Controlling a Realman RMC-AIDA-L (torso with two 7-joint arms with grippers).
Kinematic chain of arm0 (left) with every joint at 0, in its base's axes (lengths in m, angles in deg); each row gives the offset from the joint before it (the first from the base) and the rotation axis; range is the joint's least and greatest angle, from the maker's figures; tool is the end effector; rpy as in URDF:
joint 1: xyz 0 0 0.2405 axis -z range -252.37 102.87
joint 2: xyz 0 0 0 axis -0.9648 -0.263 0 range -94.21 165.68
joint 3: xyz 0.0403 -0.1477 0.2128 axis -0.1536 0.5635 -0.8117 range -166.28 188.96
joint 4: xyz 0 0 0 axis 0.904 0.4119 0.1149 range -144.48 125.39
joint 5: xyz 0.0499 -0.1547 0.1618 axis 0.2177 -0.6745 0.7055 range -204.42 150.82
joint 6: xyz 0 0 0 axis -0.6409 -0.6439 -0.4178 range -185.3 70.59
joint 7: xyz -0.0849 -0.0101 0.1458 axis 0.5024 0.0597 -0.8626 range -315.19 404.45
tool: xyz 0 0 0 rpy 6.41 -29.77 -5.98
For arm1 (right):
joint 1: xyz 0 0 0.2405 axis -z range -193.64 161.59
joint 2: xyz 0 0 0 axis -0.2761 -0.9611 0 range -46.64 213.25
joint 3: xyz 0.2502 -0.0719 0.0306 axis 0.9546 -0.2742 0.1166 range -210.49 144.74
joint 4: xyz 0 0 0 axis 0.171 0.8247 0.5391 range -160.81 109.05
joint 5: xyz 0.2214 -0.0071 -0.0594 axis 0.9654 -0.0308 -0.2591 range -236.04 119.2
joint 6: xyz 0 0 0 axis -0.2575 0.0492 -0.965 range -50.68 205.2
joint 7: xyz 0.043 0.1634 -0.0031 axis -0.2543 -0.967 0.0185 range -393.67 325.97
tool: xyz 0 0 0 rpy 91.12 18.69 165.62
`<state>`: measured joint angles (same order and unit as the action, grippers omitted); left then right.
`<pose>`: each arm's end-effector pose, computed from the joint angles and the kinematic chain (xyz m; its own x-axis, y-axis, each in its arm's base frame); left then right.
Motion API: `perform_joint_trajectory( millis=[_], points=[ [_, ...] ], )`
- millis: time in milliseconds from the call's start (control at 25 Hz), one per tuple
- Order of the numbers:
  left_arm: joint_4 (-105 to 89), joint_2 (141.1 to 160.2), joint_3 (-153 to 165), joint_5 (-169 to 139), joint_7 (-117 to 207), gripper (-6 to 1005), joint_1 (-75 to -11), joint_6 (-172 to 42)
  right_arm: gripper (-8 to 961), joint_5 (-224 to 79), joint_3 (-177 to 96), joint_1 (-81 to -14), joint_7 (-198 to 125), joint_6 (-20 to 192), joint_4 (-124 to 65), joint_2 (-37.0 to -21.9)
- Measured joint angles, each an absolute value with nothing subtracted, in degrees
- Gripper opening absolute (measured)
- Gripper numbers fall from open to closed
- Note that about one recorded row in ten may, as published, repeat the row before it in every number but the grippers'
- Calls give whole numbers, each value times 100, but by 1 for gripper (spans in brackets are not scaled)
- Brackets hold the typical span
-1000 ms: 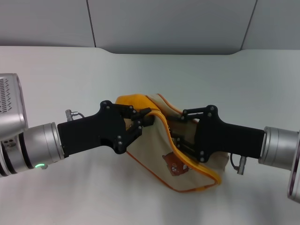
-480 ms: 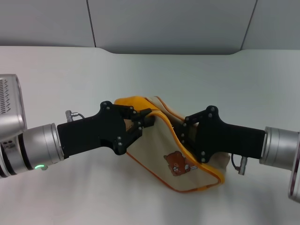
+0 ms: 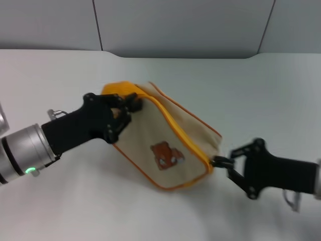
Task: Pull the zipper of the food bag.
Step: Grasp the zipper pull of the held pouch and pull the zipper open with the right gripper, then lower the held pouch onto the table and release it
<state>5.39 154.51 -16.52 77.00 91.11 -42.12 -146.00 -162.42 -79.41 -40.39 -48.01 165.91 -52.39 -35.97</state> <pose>-0.2605 0.3509 -0.0500 0.6969 0.0289 0.7166 0.3797 -0.8626 -0.3344 0.2897 0.3088 -0.0619 0.8224 0.4907 -0.2880 0.2928 -0.7990 -0.5252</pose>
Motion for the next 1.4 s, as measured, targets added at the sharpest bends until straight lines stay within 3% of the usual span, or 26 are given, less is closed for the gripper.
perform_joint_trajectory(
  millis=[200,440,640,800,1120,1240,1360,1400],
  points=[
    [459,15454,-1652,7602,9129,90,-4247,-14477,44,-15774,-7486,-3568,-4951,16761,-5358,-3599],
    [114,15458,-1553,7411,9129,90,-4417,-14444,73,-15094,-6921,-3625,-5831,16878,-4949,-3520],
    [-370,15479,-1327,7376,8893,89,-4776,-14346,97,-15025,-6700,-3780,-6780,16911,-4917,-3558],
    [-658,15481,-1172,7375,8552,89,-5045,-14332,312,-15021,-6615,-3890,-7249,17000,-4808,-3548],
    [-592,15458,-1371,7464,8448,87,-5127,-14334,606,-15093,-6645,-3949,-8091,17224,-4803,-3440],
    [-526,15445,-1371,7465,8534,139,-5119,-14337,741,-15103,-6648,-3949,-8199,17303,-4803,-3422],
    [-66,15427,-1357,7462,9141,190,-5167,-14507,746,-15138,-6660,-3949,-8382,17443,-4804,-3374],
    [-66,15427,-1357,7462,9141,254,-5167,-14507,747,-15183,-6664,-3950,-8461,17501,-4804,-3352]
  ],
)
